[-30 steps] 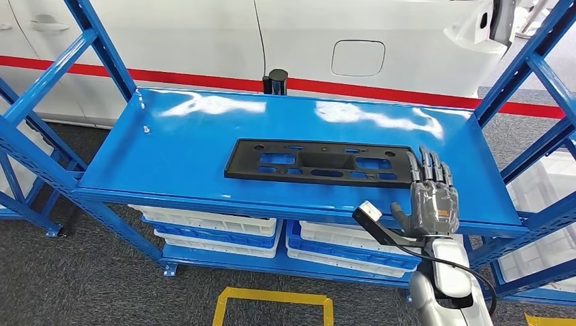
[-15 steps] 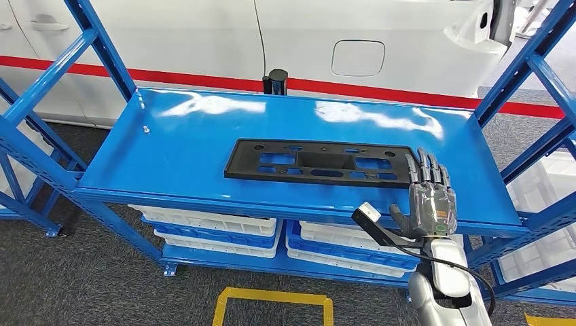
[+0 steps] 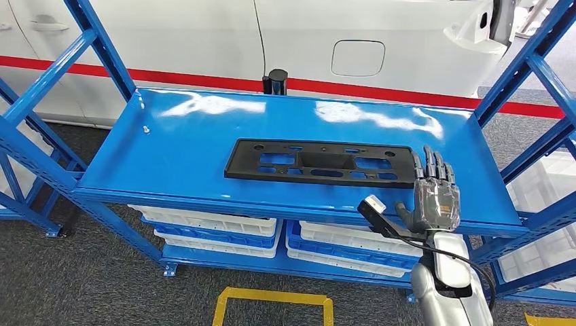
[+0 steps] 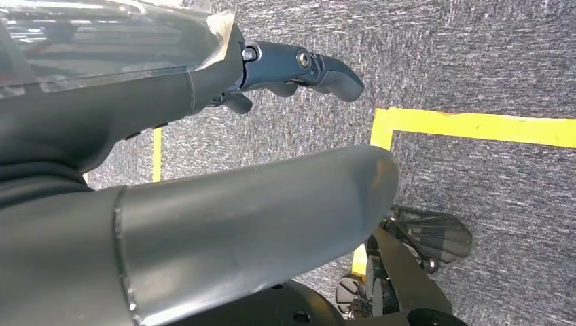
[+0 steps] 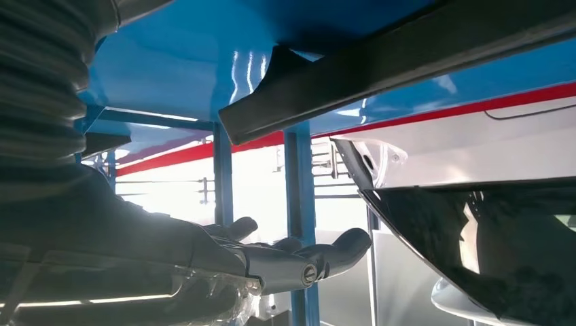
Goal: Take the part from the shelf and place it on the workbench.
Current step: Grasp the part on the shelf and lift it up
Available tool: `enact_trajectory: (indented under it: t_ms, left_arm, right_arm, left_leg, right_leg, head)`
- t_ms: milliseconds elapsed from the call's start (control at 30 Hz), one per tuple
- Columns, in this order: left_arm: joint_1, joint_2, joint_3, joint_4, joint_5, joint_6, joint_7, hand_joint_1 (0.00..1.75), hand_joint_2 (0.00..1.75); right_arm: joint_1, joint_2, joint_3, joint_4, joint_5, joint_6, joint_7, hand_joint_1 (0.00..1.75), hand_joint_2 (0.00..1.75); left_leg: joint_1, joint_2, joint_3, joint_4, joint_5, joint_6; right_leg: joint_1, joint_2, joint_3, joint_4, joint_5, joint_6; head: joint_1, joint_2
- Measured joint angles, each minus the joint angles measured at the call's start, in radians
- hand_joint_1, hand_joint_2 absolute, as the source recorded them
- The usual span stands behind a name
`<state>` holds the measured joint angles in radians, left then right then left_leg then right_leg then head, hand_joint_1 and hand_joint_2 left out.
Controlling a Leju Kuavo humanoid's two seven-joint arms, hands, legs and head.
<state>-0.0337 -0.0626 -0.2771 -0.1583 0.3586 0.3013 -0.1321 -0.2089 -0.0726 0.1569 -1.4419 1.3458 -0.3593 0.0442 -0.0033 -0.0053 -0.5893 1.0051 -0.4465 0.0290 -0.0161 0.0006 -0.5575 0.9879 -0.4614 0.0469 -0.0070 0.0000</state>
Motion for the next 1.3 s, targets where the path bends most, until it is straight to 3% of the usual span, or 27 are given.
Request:
enact_trajectory:
  t_ms: [200, 467, 600, 1167, 1300]
  left_arm:
    - [0.0, 0.0, -0.001, 0.0, -0.005, -0.002, 0.0, 0.0, 0.0]
    - [-0.005, 0.002, -0.013, 0.0, -0.03, -0.008, -0.001, 0.0, 0.0]
    - [-0.005, 0.005, -0.026, 0.0, -0.04, -0.009, -0.001, 0.0, 0.0]
    - [-0.005, 0.006, -0.038, 0.0, -0.056, -0.014, -0.003, 0.0, 0.0]
    - [-0.006, 0.006, -0.04, 0.0, -0.057, -0.013, -0.009, 0.0, 0.0]
  right_arm:
    - [-0.026, 0.0, -0.017, 0.052, 0.005, 0.005, -0.003, 0.0, 1.75]
    - [-0.144, -0.004, 0.001, 0.19, 0.048, 0.001, -0.035, 0.0, 1.75]
    - [-0.243, -0.008, 0.021, 0.336, 0.047, -0.033, -0.045, 0.0, 1.75]
    - [-0.287, -0.02, 0.059, 0.427, 0.049, -0.105, -0.085, 0.03, 1.75]
    - [-0.295, -0.024, 0.096, 0.442, 0.047, -0.141, -0.119, 1.12, 1.75]
  left_leg:
    - [0.0, 0.0, -0.001, 0.0, 0.0, 0.0]
    - [0.0, 0.003, 0.0, 0.0, 0.0, 0.0]
    - [0.0, 0.001, 0.0, 0.0, 0.001, 0.001]
    - [0.0, 0.001, 0.0, 0.0, 0.001, 0.0]
    - [0.0, 0.001, 0.0, 0.0, 0.001, 0.0]
  right_leg:
    - [0.0, 0.0, 0.0, 0.0, 0.0, 0.0]
    - [0.0, 0.003, 0.0, 0.0, 0.001, 0.0]
    - [0.0, 0.002, 0.001, 0.0, 0.001, 0.0]
    - [0.0, 0.002, 0.001, 0.0, 0.0, 0.0]
    - [0.0, 0.002, 0.001, 0.0, 0.0, 0.0]
  head:
    - [0.0, 0.0]
    - [0.0, 0.0]
    - [0.0, 0.0]
    - [0.0, 0.0]
    - [0.0, 0.0]
